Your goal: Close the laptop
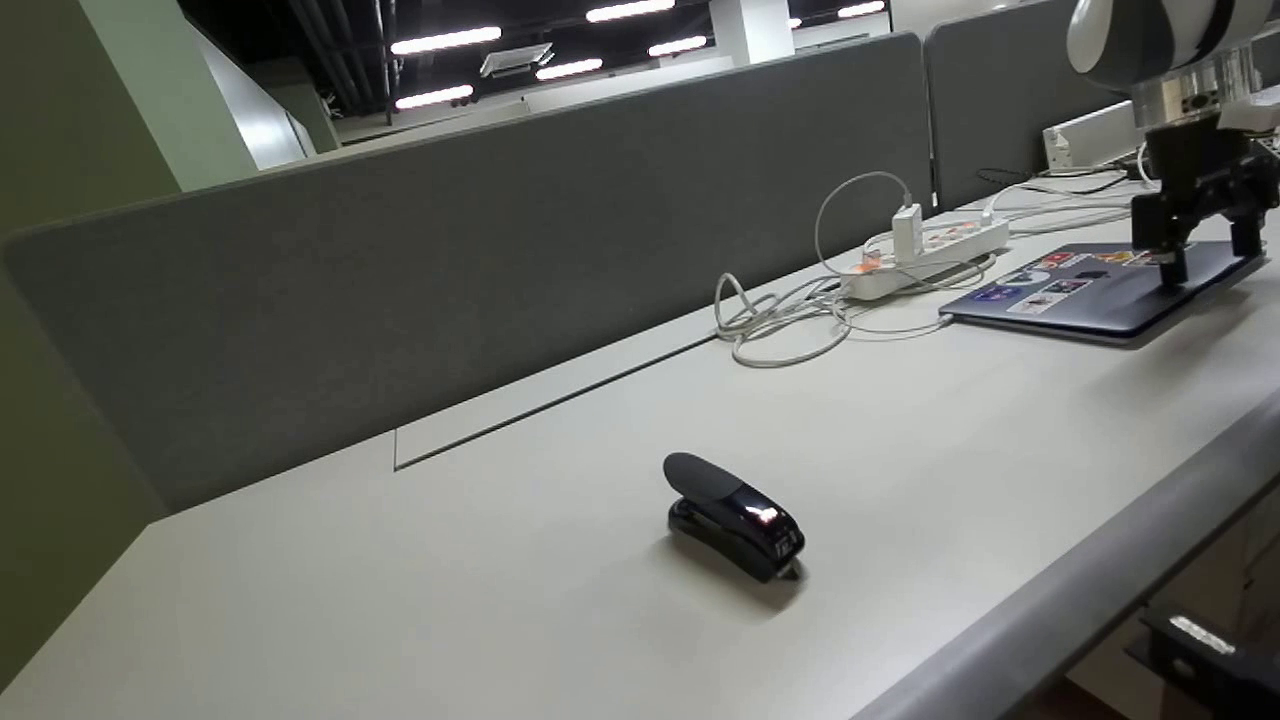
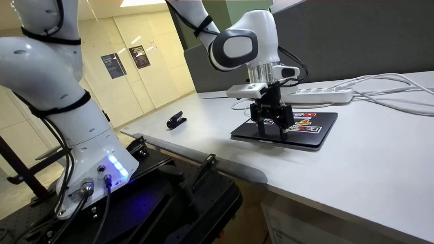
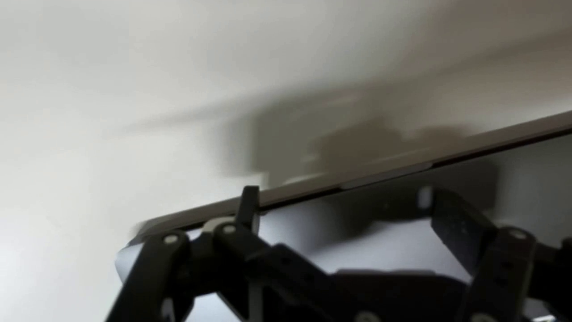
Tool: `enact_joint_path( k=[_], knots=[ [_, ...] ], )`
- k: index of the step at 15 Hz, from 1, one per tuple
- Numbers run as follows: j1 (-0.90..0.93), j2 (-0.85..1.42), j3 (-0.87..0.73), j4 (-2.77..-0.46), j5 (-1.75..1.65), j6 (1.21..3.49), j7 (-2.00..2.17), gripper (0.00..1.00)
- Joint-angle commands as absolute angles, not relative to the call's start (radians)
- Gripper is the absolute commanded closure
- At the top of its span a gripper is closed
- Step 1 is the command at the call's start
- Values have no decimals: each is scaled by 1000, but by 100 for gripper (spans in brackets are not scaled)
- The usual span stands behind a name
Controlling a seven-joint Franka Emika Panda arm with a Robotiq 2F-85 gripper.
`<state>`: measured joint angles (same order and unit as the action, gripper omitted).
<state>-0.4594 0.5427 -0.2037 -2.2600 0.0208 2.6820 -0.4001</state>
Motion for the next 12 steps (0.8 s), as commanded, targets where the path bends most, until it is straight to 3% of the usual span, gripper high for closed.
enact_joint_path(
  k=[1,7,12],
  knots=[
    [-450,596,-215,-2197,-2,2684,-351,0],
    [-438,648,-231,-2146,1,2656,-303,0],
    [-455,542,-208,-2160,35,2573,-299,0]
  ],
)
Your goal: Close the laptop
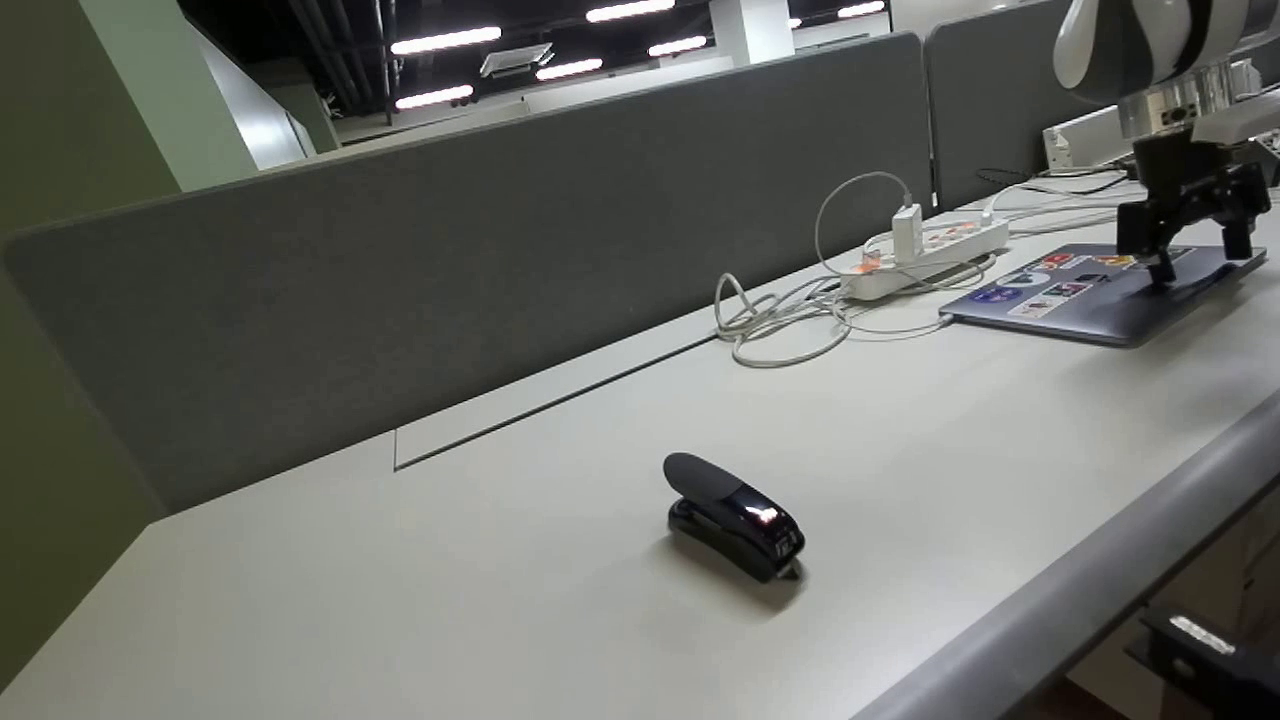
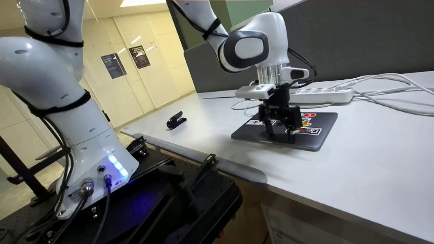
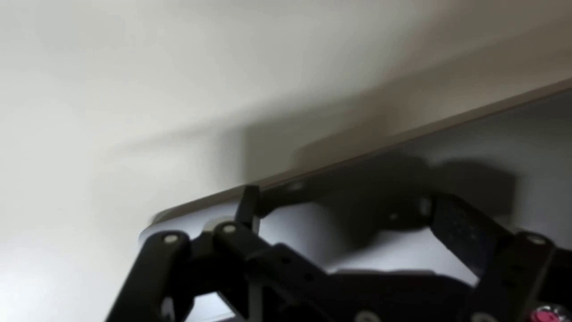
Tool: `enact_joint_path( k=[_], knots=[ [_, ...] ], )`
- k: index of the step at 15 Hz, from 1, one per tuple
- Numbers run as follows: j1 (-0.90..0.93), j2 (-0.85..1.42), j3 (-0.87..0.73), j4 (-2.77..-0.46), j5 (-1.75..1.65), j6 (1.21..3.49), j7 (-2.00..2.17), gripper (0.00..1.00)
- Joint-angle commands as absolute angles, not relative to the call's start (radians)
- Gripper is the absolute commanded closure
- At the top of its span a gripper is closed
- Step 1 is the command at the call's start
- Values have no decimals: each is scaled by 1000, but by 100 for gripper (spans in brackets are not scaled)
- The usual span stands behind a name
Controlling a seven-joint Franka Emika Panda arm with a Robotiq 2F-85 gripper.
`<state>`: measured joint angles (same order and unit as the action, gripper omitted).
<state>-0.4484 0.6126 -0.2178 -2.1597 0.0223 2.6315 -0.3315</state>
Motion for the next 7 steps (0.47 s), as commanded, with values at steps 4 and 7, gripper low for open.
enact_joint_path(
  k=[4,7],
  knots=[
    [-475,400,-184,-2193,75,2539,-356,0],
    [-477,308,-179,-2217,122,2518,-392,0]
  ],
)
